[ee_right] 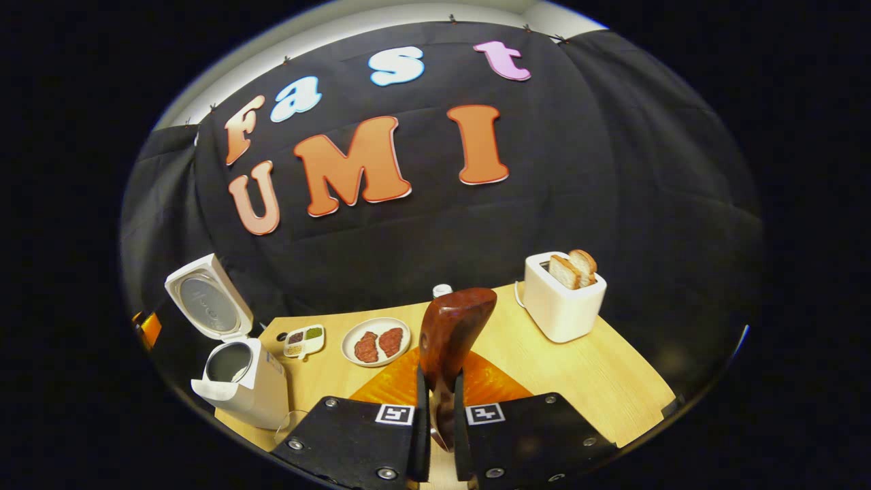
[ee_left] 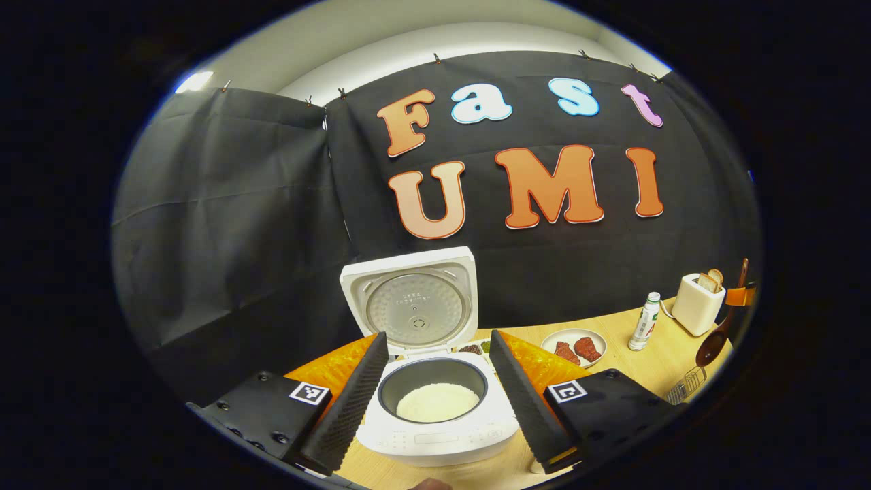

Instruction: Close the left gripper, press the button to open the rice cooker; take a wooden spoon from the chopstick holder with the right hand, scoop a spoonful of rice and pour it into the rice cooker, then put the wooden spoon back into the chopstick holder.

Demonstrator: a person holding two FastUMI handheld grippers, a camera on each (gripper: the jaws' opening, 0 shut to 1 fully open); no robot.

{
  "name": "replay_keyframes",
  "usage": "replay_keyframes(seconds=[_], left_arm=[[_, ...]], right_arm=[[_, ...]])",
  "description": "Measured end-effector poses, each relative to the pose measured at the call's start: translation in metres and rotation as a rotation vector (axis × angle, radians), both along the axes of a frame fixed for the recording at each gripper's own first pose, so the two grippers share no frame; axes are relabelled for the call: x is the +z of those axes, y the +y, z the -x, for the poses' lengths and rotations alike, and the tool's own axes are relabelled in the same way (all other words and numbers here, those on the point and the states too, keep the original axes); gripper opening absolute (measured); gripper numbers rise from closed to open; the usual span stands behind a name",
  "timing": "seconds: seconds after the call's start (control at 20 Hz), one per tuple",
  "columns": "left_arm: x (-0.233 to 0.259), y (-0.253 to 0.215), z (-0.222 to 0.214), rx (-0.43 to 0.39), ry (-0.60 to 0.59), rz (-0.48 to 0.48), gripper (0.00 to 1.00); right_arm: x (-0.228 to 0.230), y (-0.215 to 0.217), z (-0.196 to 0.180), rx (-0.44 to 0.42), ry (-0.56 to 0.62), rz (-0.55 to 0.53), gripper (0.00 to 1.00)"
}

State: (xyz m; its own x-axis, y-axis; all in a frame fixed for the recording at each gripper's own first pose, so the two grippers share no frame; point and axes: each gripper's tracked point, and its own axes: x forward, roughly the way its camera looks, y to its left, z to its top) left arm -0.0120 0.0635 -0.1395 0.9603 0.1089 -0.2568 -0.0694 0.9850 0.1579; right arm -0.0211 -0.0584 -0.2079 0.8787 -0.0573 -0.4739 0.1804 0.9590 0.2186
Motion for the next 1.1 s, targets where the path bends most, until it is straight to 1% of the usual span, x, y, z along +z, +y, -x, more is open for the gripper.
replay_keyframes(seconds=[0.2,0.45,0.6,0.65,0.75,0.9,1.1], left_arm=[[0.005,-0.011,-0.004,-0.006,0.001,-0.007,1.00],[0.012,-0.028,-0.002,-0.017,-0.012,-0.018,1.00],[0.014,-0.033,-0.002,-0.019,-0.014,-0.018,1.00],[0.017,-0.032,-0.003,-0.017,-0.016,-0.018,1.00],[0.020,-0.030,-0.004,-0.007,-0.022,-0.014,1.00],[0.024,-0.023,-0.006,0.006,-0.024,-0.009,1.00],[0.028,-0.019,-0.005,0.022,-0.036,-0.018,1.00]], right_arm=[[-0.030,-0.026,0.015,-0.077,0.043,-0.056,0.13],[-0.070,-0.047,0.028,-0.160,0.079,-0.125,0.13],[-0.089,-0.051,0.031,-0.198,0.088,-0.189,0.13],[-0.094,-0.046,0.029,-0.206,0.097,-0.202,0.13],[-0.105,-0.047,0.028,-0.220,0.102,-0.212,0.13],[-0.116,-0.043,0.026,-0.232,0.100,-0.255,0.14],[-0.133,-0.041,0.029,-0.264,0.116,-0.290,0.16]])
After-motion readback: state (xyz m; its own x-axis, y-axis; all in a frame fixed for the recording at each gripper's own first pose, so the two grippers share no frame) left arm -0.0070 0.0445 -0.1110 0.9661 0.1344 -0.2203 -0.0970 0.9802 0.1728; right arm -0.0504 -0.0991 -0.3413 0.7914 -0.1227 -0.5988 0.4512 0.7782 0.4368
